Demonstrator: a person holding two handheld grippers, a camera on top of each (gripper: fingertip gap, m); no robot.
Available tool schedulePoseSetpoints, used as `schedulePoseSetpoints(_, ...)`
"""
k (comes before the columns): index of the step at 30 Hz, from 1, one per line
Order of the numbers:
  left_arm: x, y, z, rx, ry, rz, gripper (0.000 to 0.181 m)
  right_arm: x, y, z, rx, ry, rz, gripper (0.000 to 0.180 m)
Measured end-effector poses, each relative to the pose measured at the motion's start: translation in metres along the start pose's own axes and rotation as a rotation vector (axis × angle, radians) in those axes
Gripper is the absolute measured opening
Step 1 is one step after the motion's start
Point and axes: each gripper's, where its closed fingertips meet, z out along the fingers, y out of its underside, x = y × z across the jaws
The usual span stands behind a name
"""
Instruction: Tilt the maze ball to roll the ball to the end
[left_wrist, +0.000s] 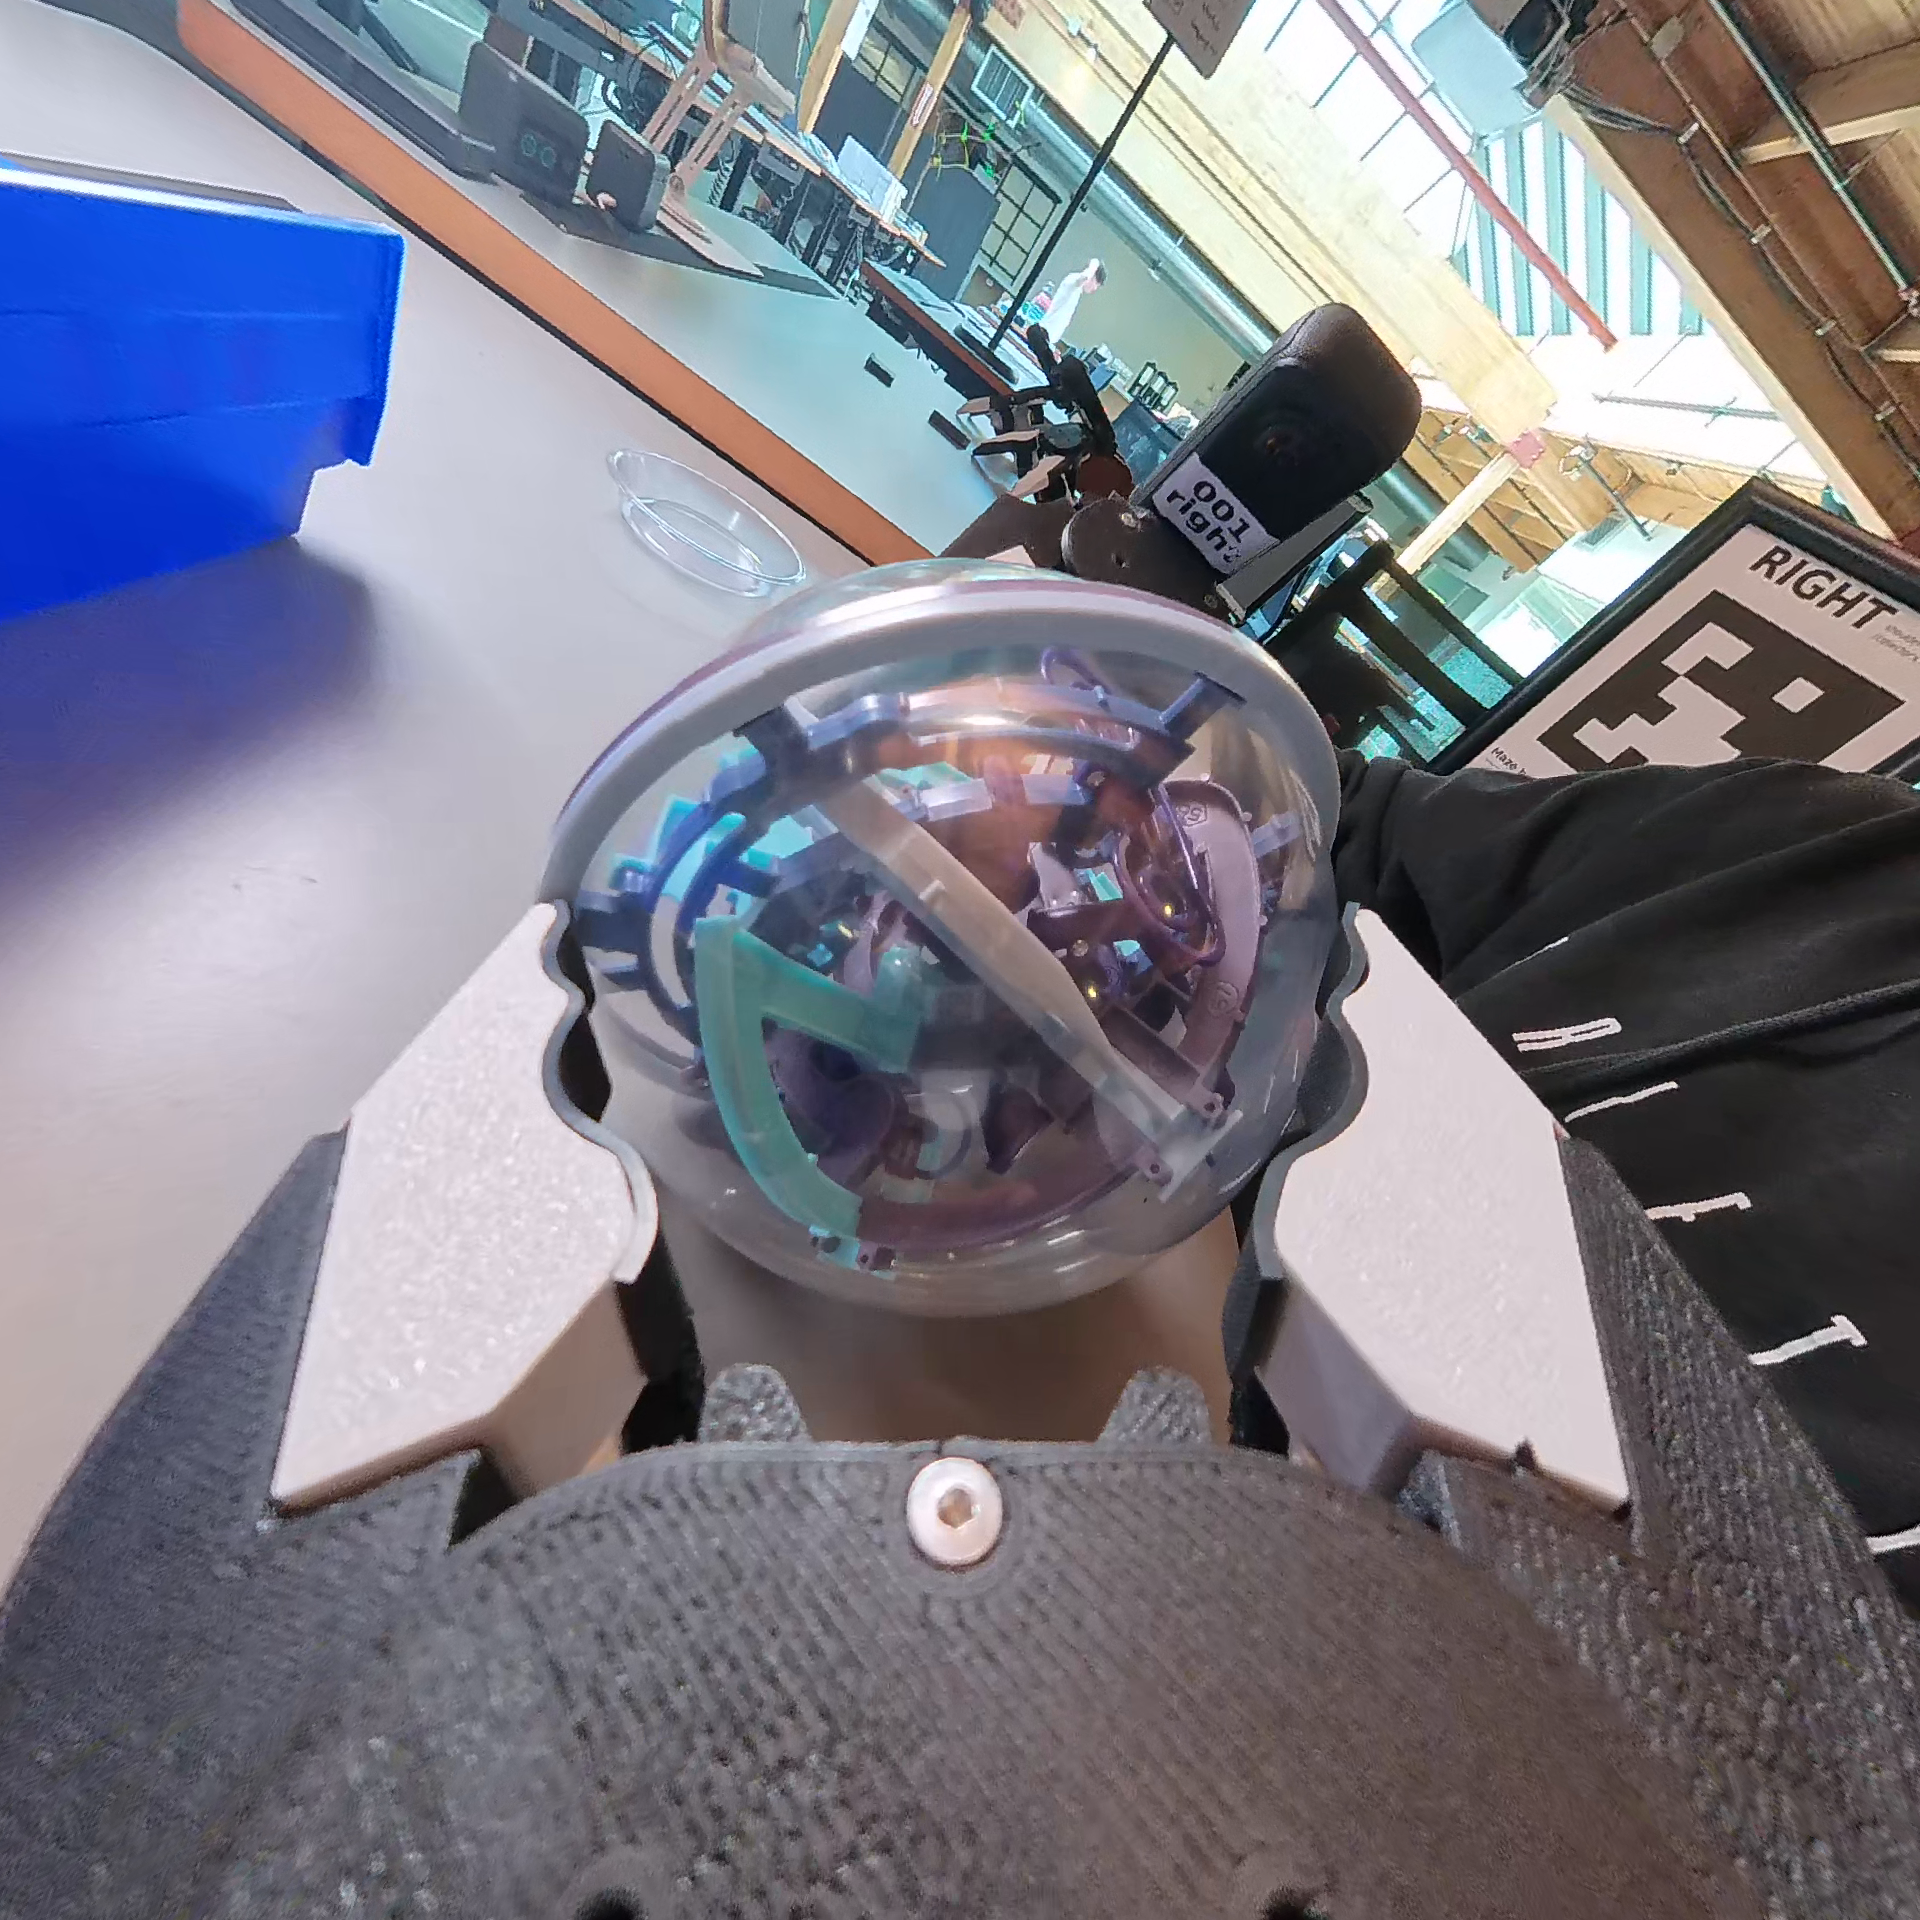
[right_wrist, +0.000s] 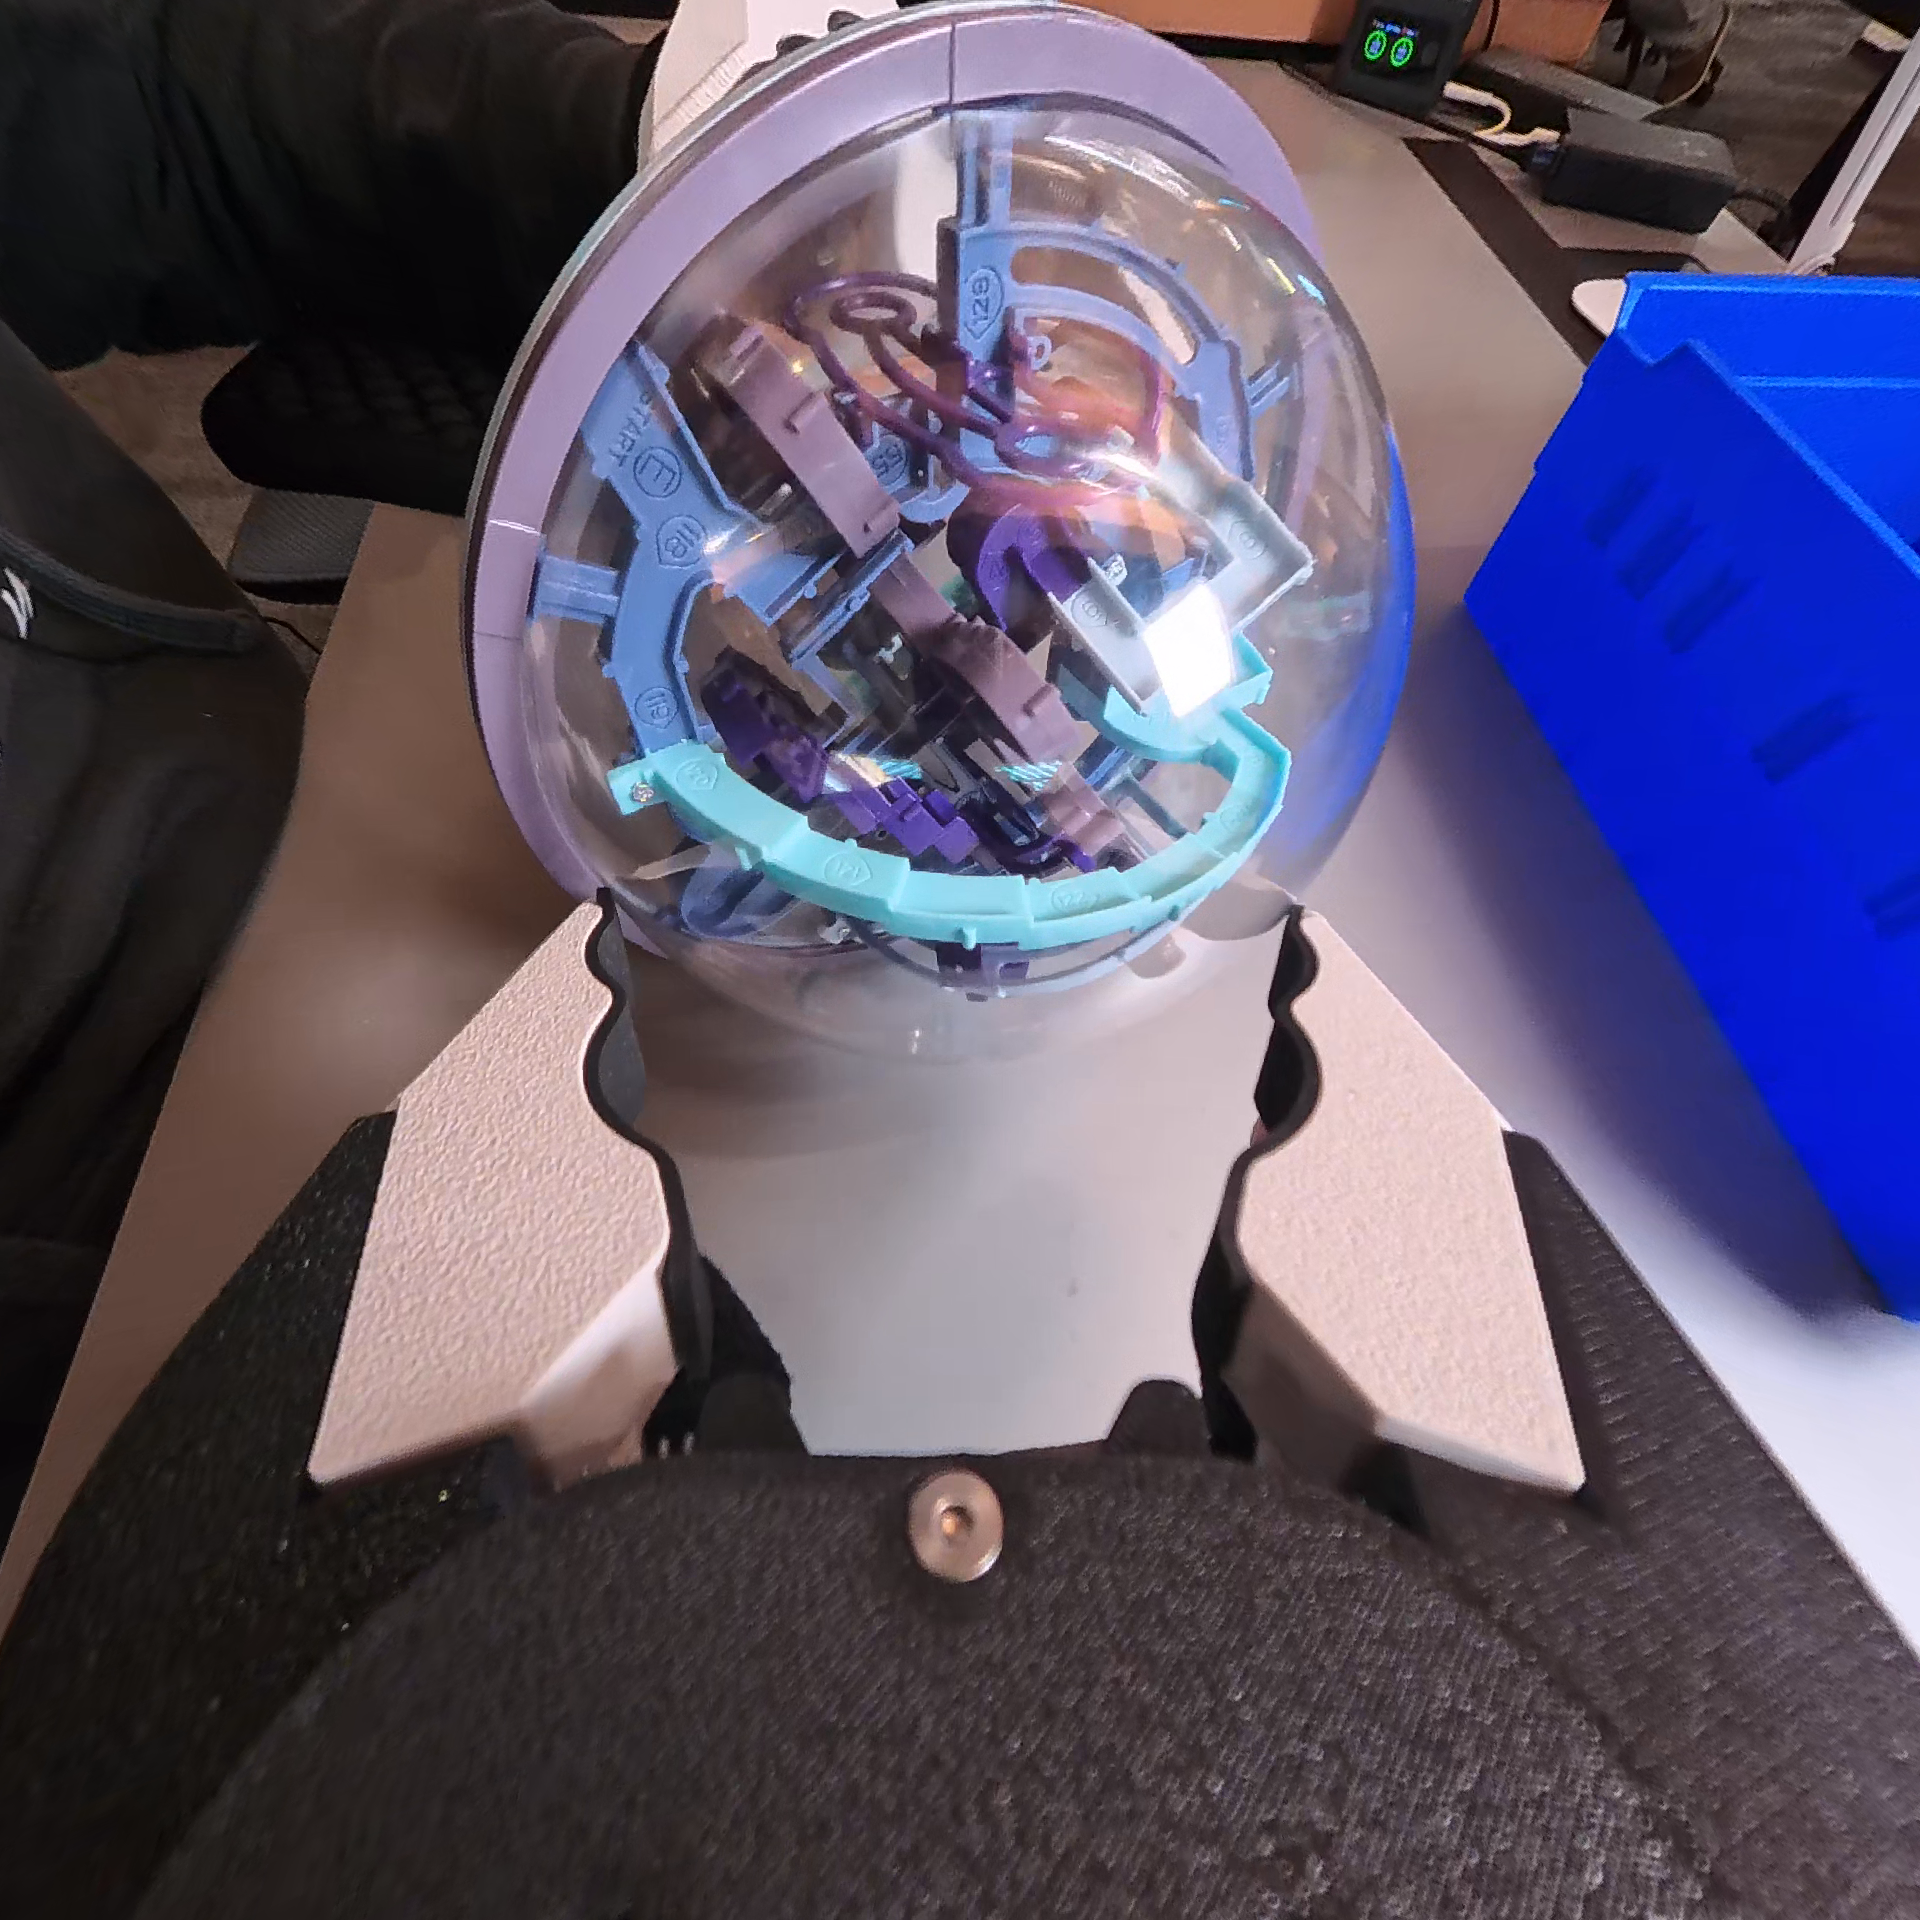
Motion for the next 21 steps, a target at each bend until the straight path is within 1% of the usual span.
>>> schedulePoseSetpoints(16, -0.0008, -0.0012, 0.0005, 0.005, 0.007, -0.009, 0.137, 0.0004, -0.0002, -0.0004, 0.019, 0.009, 0.010, 0.119)
schedulePoseSetpoints(21, -0.0044, -0.0012, -0.0022, 0.014, 0.006, -0.034, 0.137, 0.0022, -0.0037, -0.0077, 0.021, 0.063, -0.012, 0.110)
